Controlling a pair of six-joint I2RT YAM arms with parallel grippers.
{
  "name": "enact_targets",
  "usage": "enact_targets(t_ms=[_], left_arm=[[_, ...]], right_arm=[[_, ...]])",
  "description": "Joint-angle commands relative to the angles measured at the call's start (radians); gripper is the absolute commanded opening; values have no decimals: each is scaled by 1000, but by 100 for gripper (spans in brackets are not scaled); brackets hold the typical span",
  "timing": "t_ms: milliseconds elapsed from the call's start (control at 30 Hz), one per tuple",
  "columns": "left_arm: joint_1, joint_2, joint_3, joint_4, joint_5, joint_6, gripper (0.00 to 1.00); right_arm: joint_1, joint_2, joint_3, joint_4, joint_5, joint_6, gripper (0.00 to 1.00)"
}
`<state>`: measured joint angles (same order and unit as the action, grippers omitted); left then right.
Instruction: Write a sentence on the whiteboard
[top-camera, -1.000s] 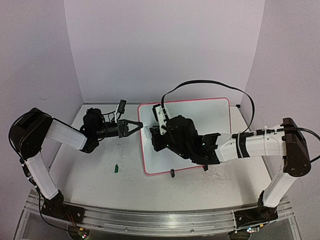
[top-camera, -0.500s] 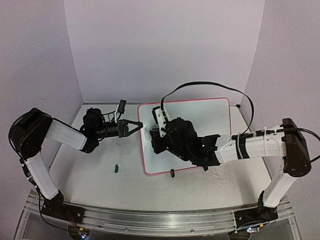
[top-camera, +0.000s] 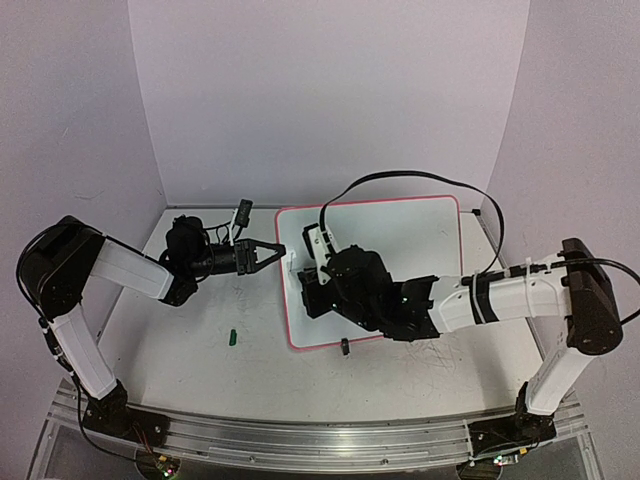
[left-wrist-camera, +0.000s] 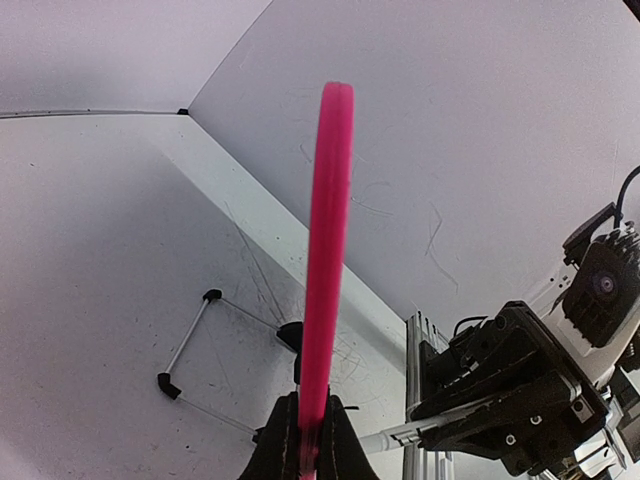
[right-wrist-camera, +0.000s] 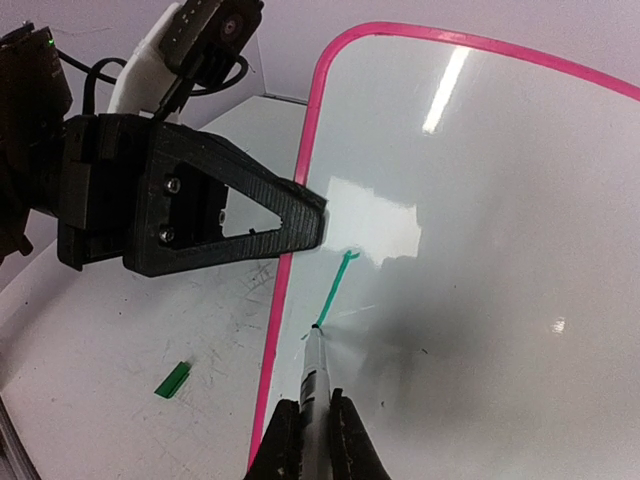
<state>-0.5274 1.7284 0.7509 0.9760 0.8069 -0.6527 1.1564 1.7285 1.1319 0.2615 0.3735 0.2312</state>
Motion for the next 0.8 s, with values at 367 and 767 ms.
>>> enact_targets(t_ms=[367,767], left_arm=[[0,-58,8,22,23,-33,0],[0,-59,0,21,19,-30,0]], right_arm=[[8,26,-18,-22,21,43,0],[-11,-107,-15,46,-53,17,0]])
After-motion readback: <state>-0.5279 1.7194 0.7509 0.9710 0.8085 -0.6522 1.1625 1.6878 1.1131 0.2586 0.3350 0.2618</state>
